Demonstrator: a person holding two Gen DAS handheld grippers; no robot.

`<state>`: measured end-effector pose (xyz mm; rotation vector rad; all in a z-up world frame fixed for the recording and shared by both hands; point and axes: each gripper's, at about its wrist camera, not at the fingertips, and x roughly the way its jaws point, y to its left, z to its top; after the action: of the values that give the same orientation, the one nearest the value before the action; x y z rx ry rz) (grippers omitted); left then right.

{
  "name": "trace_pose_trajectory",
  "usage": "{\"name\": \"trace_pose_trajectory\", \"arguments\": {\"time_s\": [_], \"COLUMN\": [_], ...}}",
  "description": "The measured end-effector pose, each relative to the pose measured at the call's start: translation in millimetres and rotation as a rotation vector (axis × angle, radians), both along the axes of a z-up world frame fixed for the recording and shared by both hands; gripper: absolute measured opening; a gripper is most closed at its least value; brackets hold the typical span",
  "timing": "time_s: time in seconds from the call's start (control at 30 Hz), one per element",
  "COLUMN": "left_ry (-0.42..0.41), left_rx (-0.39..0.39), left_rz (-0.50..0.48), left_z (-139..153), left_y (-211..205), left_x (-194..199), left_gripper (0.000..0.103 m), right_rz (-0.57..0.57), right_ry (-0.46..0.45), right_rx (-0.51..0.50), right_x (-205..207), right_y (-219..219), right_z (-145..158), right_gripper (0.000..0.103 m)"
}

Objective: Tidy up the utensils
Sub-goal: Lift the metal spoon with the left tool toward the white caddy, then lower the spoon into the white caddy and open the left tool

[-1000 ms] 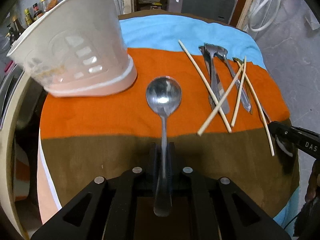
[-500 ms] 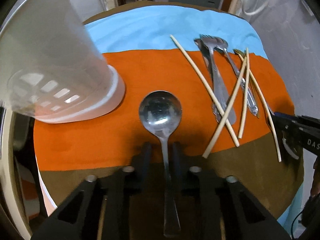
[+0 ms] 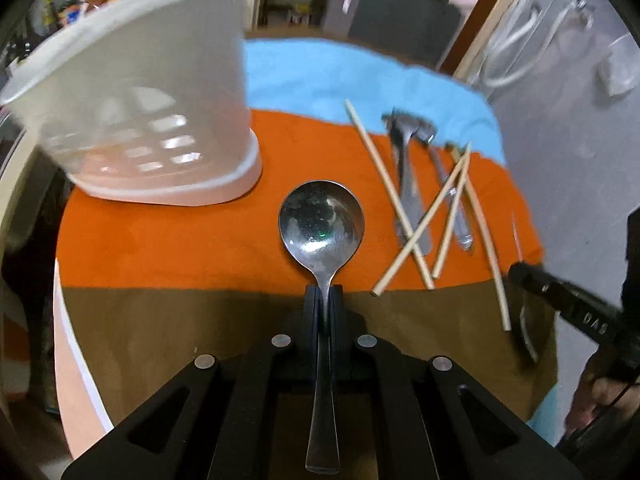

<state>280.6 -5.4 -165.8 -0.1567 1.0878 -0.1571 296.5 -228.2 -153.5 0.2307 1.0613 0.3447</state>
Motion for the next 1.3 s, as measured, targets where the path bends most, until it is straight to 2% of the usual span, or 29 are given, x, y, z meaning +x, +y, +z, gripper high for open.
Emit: {"name": "trace_pose_trajectory", "arguments": {"time_s": [0.07, 0.27, 0.43, 0.7, 0.9, 1.0, 1.13, 1.3], "left_ry": [-0.036, -0.157, -0.253, -0.392, -0.502, -0.559, -0.629, -0.647], "left_rx": [-0.003, -0.008, -0.007, -0.049, -0.064, -0.088, -0.124, -0.198], "left_rz": [0.015, 0.041, 0.049, 0.078, 0.117, 0.162, 0.229, 0.274], "left_z": [5.0, 29.4, 55.7, 114.6, 163.4, 180.3, 185.2, 168.5], "left_y": [-0.1, 3.5, 14.7, 50.5, 96.7, 131.2, 180.4, 225.0], "left_x": [-12.0, -38.8, -51.7, -56.6, -43.7, -28.0, 0.6, 36.7], "left_gripper": [0.002, 0.002, 0.002, 0.002, 0.002, 0.002, 0.002, 0.002], "right_rz": [-0.008, -0.007, 0.013, 0.094, 0.155, 0.169, 0.174, 0.192], "right_ry": [-0.054, -0.188, -0.269, -0.462, -0.594, -0.640, -0.680, -0.667], "right_rx": [0.056, 0.100, 0.135, 0.203, 0.308, 0.398, 0.482, 0.526], "right_x": [-15.3, -45.3, -50.6, -47.7, -21.9, 2.5, 30.5, 57.4], "right_y": [-1.3, 13.3, 28.6, 71.0, 116.0, 143.6, 173.3, 196.9], "right_z": [5.7, 25.8, 47.0, 101.7, 138.1, 150.3, 156.2, 141.1], "right_gripper": [0.006, 0.006, 0.006, 0.006, 0.006, 0.006, 0.006, 0.007]}}
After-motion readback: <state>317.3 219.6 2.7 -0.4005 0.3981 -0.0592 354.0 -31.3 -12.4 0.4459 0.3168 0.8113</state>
